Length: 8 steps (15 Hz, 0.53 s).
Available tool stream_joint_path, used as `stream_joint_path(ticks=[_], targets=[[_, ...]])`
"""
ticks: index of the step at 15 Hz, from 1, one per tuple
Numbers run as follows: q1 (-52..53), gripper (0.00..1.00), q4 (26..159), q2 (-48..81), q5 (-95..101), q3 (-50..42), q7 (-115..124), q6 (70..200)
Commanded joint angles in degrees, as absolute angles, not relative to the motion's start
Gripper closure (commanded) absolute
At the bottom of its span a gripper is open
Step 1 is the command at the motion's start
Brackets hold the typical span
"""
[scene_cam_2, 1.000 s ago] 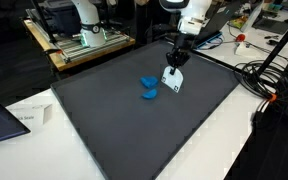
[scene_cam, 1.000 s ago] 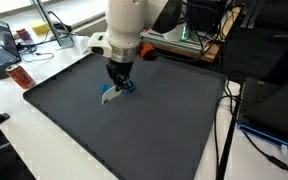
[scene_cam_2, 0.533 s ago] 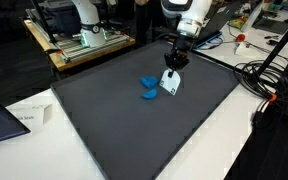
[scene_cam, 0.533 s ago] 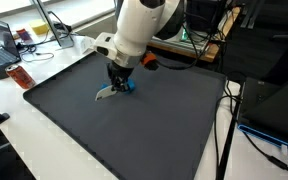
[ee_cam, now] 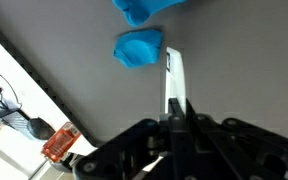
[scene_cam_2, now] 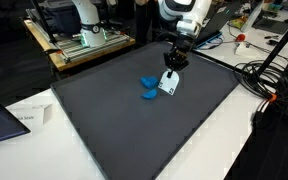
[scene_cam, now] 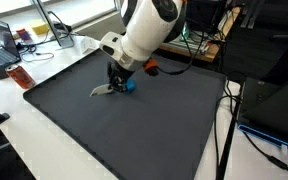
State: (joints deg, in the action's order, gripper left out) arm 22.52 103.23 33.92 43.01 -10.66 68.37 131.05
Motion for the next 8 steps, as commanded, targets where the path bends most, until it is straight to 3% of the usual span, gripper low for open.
stream_joint_path(ticks=[1, 8], targets=[[22.7, 0.99, 102.9, 34.4, 48.8, -9.5, 73.9, 128.3], [21.1, 0.99, 102.9, 34.1, 51.6, -4.2, 73.3, 121.2]])
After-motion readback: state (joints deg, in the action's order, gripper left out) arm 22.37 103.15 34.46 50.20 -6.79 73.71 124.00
